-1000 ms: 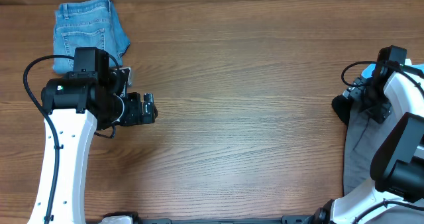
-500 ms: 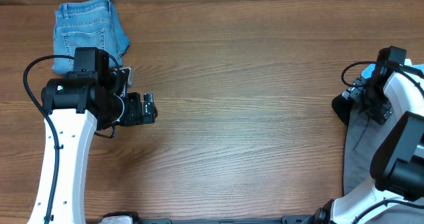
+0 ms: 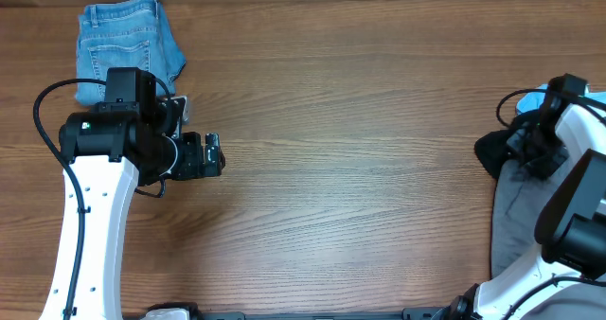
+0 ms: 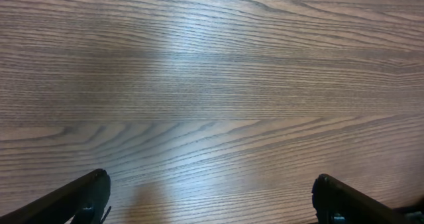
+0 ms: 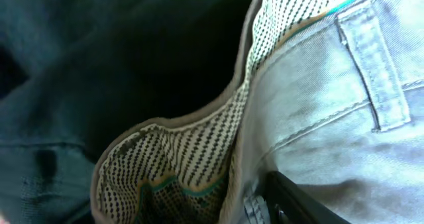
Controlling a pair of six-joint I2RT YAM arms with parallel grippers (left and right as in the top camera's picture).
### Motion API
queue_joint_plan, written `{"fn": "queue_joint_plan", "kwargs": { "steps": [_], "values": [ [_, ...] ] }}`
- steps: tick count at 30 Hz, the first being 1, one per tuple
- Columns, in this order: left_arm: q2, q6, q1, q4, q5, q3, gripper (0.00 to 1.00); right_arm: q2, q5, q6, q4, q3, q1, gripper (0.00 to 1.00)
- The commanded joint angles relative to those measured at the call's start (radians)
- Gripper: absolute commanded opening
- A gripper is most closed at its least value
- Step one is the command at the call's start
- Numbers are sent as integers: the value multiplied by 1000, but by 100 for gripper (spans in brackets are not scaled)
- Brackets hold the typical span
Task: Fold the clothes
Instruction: 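Move the right gripper to the grey shorts on the right stack, then grasp the grey shorts waistband with the right gripper and lift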
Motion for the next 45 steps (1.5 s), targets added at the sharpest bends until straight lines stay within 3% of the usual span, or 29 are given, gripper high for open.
{"fn": "queue_joint_plan", "kwargs": {
  "steps": [1,4,9,14,16,20,22,28,31,35,41,45],
  "values": [
    [1,27,-7,2,16,24,100,-8,-158,-85,5,60,-24,58],
    [1,27,-7,1,16,24,100,-11,-267,-162,5,77,-35,52],
    [1,27,-7,2,16,24,100,-11,-286,-187,-11,79,-44,16],
    [1,27,-7,8,16,23,100,-11,-279,-183,-26,79,-59,12],
    [1,27,-7,14,17,23,100,-11,-279,-183,-34,80,-68,4],
    [1,27,-7,23,17,23,100,-23,-279,-179,-47,90,-93,4],
    [2,27,-7,23,17,23,100,-37,-280,-179,-56,102,-112,15],
    [1,27,-7,24,19,23,100,-67,-280,-179,-77,112,-151,33],
    [1,27,-7,24,19,23,100,-66,-279,-179,-81,110,-151,14],
    [1,27,-7,24,19,23,100,-66,-267,-155,-94,109,-152,5],
    [1,27,-7,24,19,23,100,-76,-252,-116,-124,152,-152,4],
    [1,27,-7,23,19,23,100,-108,-349,-127,-217,301,-152,4]
  ]
}}
